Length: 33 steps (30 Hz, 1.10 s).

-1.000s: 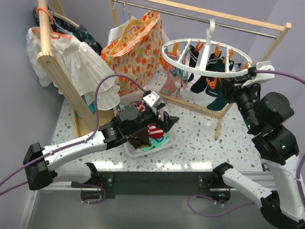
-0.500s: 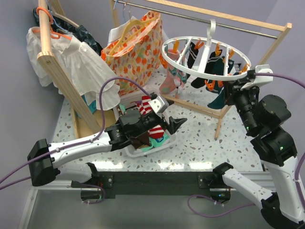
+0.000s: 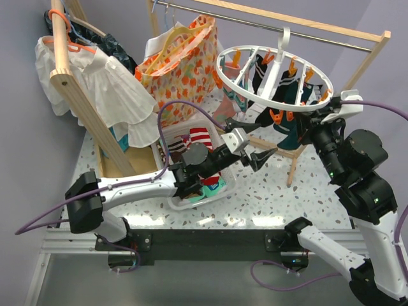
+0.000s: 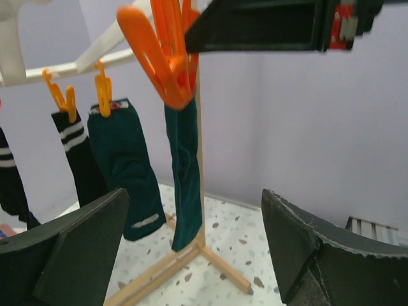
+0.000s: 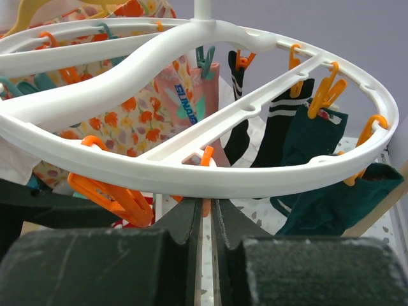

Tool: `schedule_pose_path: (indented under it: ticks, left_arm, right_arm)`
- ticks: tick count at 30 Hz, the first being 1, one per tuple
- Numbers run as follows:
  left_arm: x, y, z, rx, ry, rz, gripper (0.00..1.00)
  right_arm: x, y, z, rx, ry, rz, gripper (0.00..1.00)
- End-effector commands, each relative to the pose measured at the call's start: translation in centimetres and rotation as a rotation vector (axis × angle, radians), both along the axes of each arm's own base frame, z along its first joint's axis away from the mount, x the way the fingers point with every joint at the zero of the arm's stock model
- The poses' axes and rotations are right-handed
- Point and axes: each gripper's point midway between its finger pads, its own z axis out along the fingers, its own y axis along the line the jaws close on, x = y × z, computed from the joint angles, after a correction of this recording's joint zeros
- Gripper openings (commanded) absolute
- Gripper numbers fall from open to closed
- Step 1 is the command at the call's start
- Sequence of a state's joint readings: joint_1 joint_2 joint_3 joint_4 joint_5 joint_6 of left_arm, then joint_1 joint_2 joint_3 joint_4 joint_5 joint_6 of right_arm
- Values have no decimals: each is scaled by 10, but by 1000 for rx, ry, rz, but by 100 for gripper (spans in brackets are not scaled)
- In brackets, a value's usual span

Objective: Clip the socks to the hanger
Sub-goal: Open the clamp at the hanger.

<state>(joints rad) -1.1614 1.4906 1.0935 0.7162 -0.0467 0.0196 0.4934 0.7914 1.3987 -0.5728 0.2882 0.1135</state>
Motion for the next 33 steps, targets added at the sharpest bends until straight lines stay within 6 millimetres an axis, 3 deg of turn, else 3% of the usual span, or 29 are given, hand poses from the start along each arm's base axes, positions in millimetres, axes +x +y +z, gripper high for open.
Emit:
schedule_pose_path:
  ticks: [1, 7, 12, 24, 33]
  left_arm:
    - [8, -2, 67, -190, -67, 33, 88]
    - [17, -14, 72, -231, -83, 53, 70]
    - [19, -27, 73, -252, -87, 28, 66]
    - [28, -29, 90, -333, -67, -7, 56]
    - [30, -35, 85, -325, -55, -16, 39]
  right_arm:
    - [-4, 10, -6, 13, 25, 56, 1]
    - [-4, 12, -6, 12, 25, 66, 1]
    - [-4, 15, -8, 9, 26, 85, 1]
    - [-7, 14, -11, -8, 31, 88, 1]
    - [-8, 16, -10, 1, 33, 100, 2]
